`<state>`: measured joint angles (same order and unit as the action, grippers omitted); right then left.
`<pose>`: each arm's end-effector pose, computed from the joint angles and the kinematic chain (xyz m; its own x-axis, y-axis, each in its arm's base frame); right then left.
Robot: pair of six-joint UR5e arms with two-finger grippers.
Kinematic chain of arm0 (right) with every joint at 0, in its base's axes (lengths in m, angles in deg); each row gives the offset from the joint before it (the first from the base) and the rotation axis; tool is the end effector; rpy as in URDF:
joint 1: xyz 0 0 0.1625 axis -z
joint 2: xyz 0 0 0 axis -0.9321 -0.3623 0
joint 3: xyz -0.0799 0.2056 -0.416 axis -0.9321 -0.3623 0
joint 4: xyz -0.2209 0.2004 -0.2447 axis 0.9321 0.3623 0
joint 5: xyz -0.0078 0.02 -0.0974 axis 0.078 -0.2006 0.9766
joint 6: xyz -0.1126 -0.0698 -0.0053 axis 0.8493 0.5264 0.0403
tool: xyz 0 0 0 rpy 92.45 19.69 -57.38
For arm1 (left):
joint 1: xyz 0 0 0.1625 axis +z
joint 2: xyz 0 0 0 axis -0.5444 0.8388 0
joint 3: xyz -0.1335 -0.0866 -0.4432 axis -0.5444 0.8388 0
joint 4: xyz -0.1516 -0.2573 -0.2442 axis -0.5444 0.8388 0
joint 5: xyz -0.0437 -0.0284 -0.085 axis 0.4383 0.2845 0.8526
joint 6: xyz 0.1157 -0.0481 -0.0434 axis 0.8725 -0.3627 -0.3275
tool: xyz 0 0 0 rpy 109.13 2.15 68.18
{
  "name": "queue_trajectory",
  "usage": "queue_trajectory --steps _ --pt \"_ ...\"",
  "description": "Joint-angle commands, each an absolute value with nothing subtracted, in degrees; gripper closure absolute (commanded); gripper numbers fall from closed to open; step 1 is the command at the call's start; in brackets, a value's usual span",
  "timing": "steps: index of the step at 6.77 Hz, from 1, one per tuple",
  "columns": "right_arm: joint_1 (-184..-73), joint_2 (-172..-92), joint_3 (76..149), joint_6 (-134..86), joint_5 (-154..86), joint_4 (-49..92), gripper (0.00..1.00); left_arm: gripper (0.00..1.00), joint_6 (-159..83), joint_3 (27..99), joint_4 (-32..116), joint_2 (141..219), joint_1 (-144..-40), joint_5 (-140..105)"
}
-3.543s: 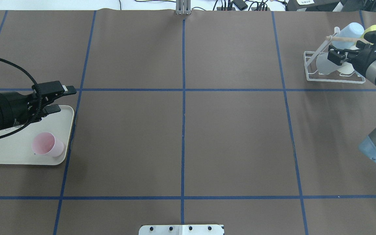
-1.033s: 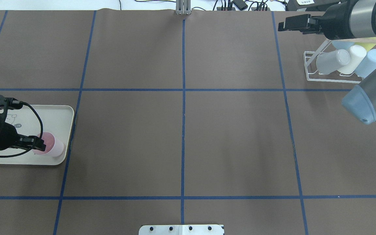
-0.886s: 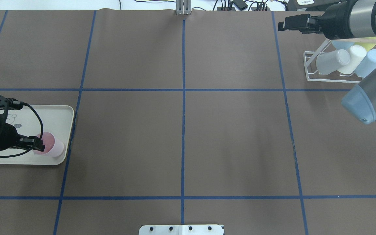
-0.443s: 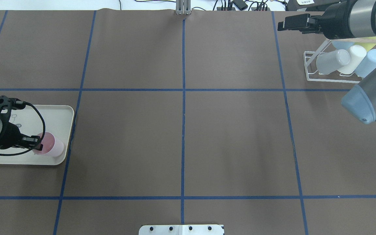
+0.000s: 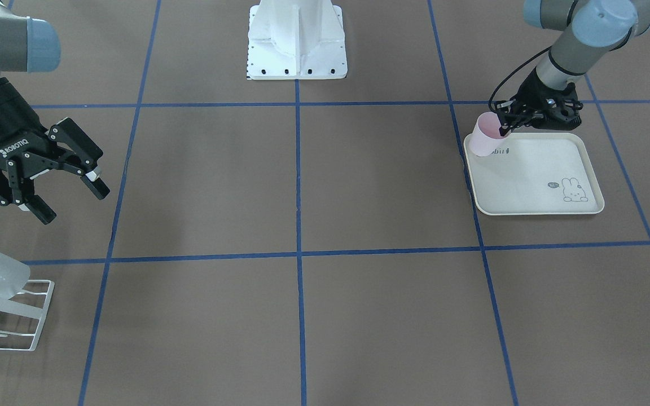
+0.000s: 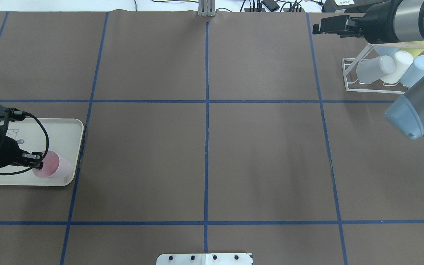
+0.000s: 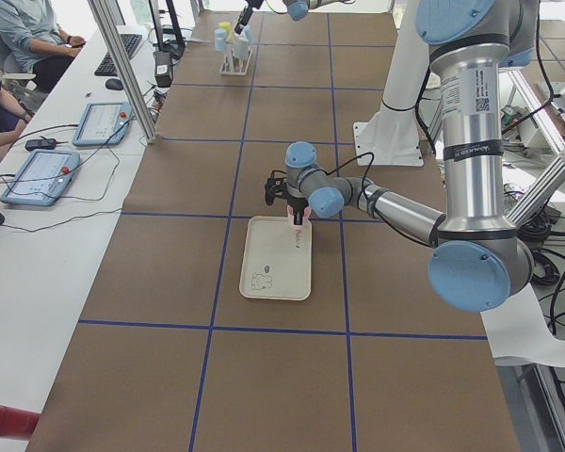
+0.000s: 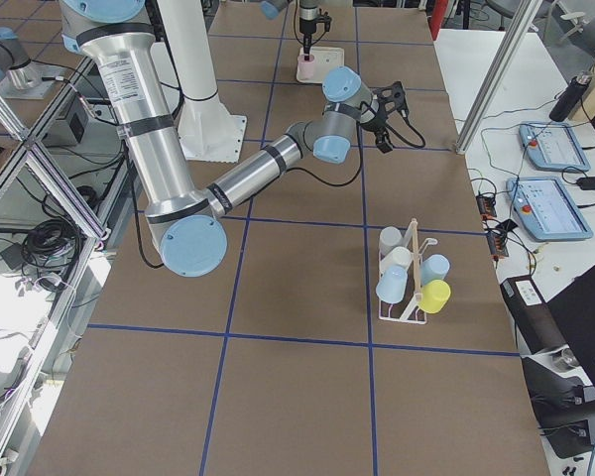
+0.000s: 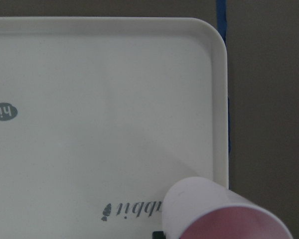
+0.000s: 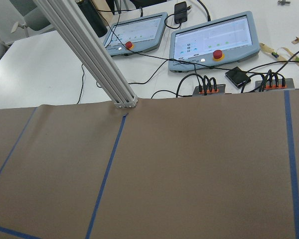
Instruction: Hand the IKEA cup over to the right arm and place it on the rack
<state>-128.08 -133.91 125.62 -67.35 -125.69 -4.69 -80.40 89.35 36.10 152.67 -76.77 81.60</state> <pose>-0.2340 -0.5462 0.3436 0.4099 -0.2017 0.8895 -0.4254 0.8204 0.3821 0.2636 -0.3444 0.5324 0.6643 0.0111 -0.7473 0.0039 0.9998 0.0184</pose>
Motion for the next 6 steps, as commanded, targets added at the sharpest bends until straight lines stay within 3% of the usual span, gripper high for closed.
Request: queue_trajectory --steps 1,6 --pt "-128.09 -133.61 125.54 -67.61 -126.28 -4.85 0.00 1.00 -80.72 96.69 20.62 158.01 -83.74 81.16" --pt "-122.12 -123.18 124.15 -90.42 -123.76 -5.29 0.00 1.00 -114.38 90.38 21.96 179.74 -87.04 73.09"
